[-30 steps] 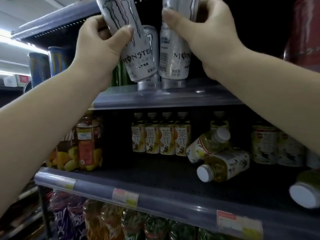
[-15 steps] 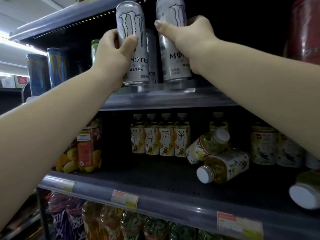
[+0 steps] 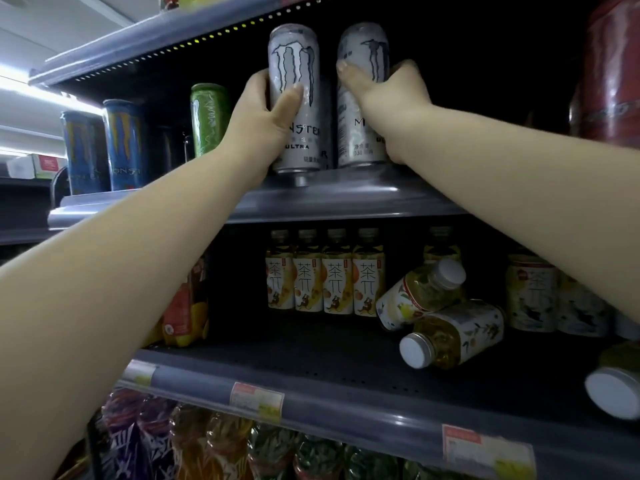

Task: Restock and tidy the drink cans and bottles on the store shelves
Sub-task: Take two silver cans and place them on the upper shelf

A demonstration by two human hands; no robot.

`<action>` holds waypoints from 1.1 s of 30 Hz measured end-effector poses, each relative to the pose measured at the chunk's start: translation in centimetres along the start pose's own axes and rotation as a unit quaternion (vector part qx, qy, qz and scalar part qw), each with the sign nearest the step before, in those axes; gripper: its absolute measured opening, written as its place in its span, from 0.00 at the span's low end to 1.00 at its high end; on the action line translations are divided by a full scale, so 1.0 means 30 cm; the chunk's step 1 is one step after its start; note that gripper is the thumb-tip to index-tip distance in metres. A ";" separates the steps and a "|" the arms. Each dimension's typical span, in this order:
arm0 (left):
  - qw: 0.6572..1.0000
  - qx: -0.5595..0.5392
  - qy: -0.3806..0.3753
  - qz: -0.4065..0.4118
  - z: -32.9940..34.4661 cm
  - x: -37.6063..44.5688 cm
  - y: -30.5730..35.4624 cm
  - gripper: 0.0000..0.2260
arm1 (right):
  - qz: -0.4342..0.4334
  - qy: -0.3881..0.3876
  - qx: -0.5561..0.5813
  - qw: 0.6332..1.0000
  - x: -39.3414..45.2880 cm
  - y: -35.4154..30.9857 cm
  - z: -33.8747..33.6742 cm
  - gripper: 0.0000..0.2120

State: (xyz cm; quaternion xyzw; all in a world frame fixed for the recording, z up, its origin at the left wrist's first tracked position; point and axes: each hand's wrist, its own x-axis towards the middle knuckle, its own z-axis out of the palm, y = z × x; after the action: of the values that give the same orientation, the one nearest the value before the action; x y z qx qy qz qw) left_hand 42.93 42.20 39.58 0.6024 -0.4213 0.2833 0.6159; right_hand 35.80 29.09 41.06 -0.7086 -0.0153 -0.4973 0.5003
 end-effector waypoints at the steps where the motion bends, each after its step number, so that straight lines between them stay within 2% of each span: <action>1: 1.000 0.003 -0.005 0.006 0.001 0.000 -0.002 0.22 | -0.017 0.001 -0.024 1.000 0.001 0.006 0.002 0.39; 6: 1.000 0.009 -0.003 0.025 0.018 -0.002 -0.011 0.24 | -0.041 0.002 -0.098 0.994 -0.010 0.006 0.006 0.36; 9: 0.999 0.029 -0.009 0.032 0.017 0.005 -0.021 0.20 | -0.026 -0.015 -0.106 0.994 -0.011 -0.003 0.004 0.39; 13: 0.991 0.110 0.005 0.070 0.030 0.014 -0.027 0.18 | -0.022 -0.050 -0.150 0.987 -0.013 -0.017 -0.005 0.43; 16: 0.982 0.152 0.013 0.108 0.042 0.005 -0.037 0.16 | -0.017 -0.058 -0.147 0.987 -0.003 -0.017 -0.024 0.42; 19: 0.978 0.176 -0.003 0.111 0.045 0.002 -0.043 0.17 | -0.012 -0.077 -0.145 0.986 -0.011 -0.010 -0.042 0.43; 21: 0.977 0.180 -0.009 0.111 0.045 0.004 -0.044 0.18 | -0.016 -0.087 -0.148 0.985 -0.019 0.004 -0.048 0.40; 23: 0.981 0.165 -0.015 0.104 0.045 0.001 -0.045 0.20 | -0.019 -0.086 -0.124 0.988 -0.020 0.019 -0.053 0.31; 27: 0.982 0.159 -0.077 0.065 0.029 -0.007 -0.061 0.36 | -0.028 -0.092 -0.115 0.989 -0.017 0.025 -0.057 0.28; 28: 0.983 0.149 -0.094 0.052 0.019 -0.005 -0.070 0.38 | -0.016 -0.094 -0.096 0.991 -0.018 0.022 -0.061 0.28; 29: 0.985 0.129 -0.108 0.037 0.007 -0.001 -0.078 0.39 | 0.006 -0.095 -0.083 0.992 -0.019 0.017 -0.060 0.36; 30: 0.986 0.110 -0.121 0.026 -0.005 0.006 -0.086 0.40 | 0.009 -0.110 -0.073 0.991 -0.015 0.019 -0.064 0.22; 31: 0.986 0.100 -0.132 0.020 -0.015 0.010 -0.094 0.41 | 0.007 -0.102 -0.071 0.992 -0.019 0.015 -0.066 0.18; 32: 0.985 0.102 -0.140 0.020 -0.021 0.010 -0.097 0.42 | 0.013 -0.107 -0.075 0.991 -0.021 0.017 -0.068 0.18; 33: 0.982 0.118 -0.145 0.025 -0.023 0.007 -0.097 0.42 | -0.004 -0.112 -0.078 0.991 -0.025 0.016 -0.068 0.22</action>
State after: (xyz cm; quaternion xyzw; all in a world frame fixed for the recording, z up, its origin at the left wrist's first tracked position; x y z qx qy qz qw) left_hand 45.63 42.51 38.35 0.6949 -0.4846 0.2555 0.4658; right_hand 34.27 27.71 40.20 -0.7963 -0.0350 -0.4166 0.4372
